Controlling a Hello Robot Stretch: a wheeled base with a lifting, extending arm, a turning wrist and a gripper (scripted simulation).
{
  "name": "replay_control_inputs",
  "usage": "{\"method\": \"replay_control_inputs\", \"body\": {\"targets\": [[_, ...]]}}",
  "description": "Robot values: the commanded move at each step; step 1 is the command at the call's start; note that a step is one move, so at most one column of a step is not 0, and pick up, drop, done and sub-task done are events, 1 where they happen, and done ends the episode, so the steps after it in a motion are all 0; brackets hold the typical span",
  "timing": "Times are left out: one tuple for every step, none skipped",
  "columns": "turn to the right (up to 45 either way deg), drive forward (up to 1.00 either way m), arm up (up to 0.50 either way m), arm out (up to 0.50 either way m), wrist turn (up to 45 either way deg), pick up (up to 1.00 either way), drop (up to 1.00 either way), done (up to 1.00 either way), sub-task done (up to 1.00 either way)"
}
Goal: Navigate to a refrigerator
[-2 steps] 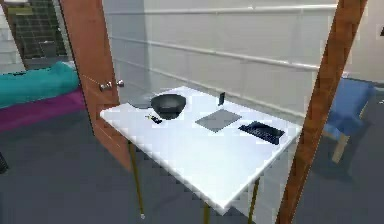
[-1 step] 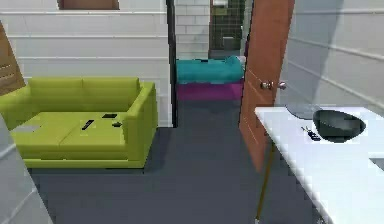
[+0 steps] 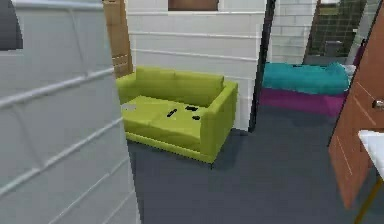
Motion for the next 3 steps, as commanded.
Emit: {"method": "replay_control_inputs", "body": {"targets": [[0.0, 1.0, 0.0, 0.0, 0.0, 0.0, 0.0, 0.0, 0.0], [-9.0, 0.0, 0.0, 0.0, 0.0, 0.0, 0.0, 0.0, 0.0], [0.0, 0.2, 0.0, 0.0, 0.0, 0.0, 0.0, 0.0, 0.0]]}}
